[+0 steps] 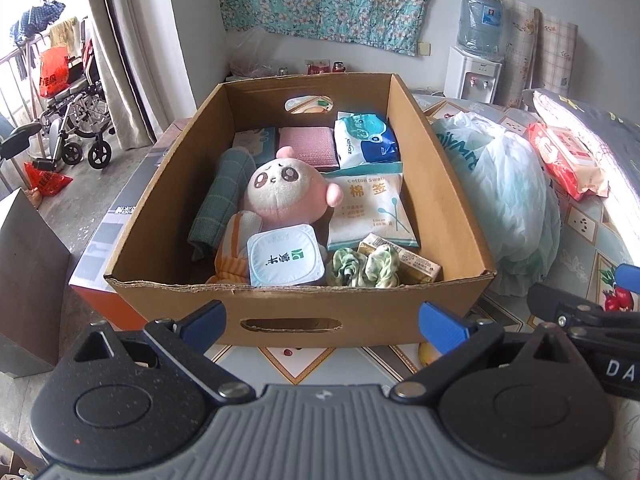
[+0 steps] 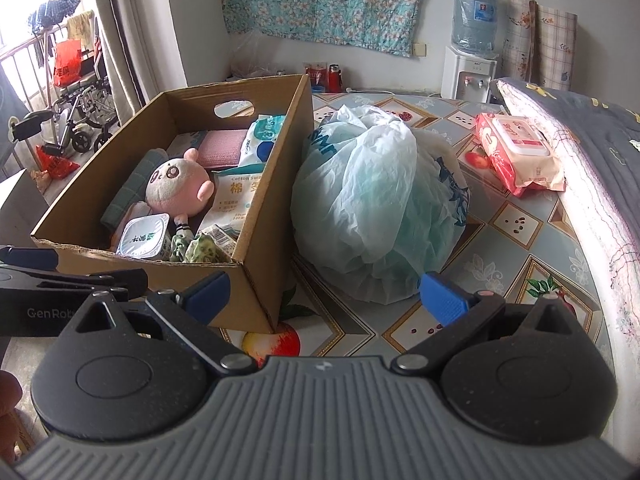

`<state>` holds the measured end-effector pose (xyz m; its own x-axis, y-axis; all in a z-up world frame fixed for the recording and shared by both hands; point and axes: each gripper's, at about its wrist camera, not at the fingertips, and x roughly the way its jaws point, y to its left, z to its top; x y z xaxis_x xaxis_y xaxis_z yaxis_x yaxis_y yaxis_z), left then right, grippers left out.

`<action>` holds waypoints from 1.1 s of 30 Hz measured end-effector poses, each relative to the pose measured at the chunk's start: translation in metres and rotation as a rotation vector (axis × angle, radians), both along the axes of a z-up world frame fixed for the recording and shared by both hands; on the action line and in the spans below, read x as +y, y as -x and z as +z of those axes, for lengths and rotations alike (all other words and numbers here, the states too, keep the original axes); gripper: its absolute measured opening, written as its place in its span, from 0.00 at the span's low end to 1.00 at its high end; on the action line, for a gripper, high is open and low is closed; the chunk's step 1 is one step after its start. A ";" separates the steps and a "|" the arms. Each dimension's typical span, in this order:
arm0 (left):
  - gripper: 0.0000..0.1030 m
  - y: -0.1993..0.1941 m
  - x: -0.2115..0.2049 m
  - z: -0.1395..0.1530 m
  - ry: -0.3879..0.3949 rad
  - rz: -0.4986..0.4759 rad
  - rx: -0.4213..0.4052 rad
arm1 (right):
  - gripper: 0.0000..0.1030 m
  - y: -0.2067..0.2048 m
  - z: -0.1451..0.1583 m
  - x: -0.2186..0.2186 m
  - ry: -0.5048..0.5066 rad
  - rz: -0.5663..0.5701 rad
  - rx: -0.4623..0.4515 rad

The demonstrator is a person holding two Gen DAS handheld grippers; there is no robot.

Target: Organize soft objects

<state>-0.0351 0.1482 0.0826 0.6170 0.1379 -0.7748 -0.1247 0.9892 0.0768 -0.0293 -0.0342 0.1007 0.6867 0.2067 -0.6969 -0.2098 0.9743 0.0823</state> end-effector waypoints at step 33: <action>0.99 0.002 0.017 -0.008 -0.002 0.050 0.030 | 0.99 -0.009 -0.010 0.021 0.026 0.034 0.032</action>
